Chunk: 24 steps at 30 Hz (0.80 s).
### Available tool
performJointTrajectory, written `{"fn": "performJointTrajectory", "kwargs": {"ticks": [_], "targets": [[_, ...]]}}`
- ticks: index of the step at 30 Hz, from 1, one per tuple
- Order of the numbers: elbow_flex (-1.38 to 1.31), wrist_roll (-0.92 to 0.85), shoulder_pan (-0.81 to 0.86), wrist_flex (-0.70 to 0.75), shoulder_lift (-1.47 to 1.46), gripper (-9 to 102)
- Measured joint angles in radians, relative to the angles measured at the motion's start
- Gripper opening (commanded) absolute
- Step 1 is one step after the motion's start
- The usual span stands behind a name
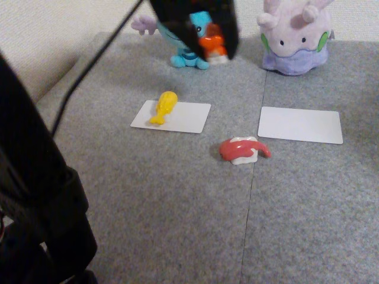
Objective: Wooper wants to eat egg sudhi, and Goomy wants to eat shrimp sushi
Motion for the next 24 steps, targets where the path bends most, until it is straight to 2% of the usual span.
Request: {"fn": "performJointTrajectory", "kwargs": {"ticks": [13,24], "targets": [[-0.416,-0.009,0.152,0.011,-0.462,4],[-0.532,-0.014,0.198,-0.028,-0.652,4]]}}
